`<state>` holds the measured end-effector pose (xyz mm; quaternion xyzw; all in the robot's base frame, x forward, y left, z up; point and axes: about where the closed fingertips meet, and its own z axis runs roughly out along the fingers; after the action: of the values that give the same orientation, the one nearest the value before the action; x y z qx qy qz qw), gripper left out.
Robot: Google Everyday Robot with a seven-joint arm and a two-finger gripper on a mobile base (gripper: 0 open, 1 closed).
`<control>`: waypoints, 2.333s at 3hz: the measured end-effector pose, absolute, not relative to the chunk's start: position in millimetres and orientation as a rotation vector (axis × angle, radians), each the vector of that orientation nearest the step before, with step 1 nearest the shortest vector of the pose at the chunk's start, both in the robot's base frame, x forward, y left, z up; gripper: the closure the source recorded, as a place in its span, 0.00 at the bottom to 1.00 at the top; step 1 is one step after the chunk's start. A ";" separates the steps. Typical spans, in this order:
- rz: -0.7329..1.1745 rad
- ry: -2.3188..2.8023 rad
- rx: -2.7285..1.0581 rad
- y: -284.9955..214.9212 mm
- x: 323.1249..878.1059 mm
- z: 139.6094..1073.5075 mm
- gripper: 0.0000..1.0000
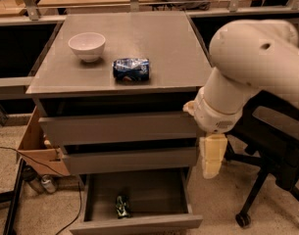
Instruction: Pick green can from bottom drawer and place on counter
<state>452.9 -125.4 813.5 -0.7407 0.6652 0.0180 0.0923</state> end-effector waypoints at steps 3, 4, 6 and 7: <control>0.075 1.713 -2.286 -85.2 445.8 643.4 0.00; 0.164 1.579 -2.269 -64.9 464.2 579.9 0.00; 0.161 1.571 -2.295 -61.9 466.5 573.2 0.00; 0.159 1.522 -2.345 -53.5 468.5 550.4 0.00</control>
Offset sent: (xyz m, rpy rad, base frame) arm -0.0028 0.0486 -0.1877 0.0826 -0.0983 0.1559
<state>468.5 -53.5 550.4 -0.8253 0.5356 0.0558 0.1700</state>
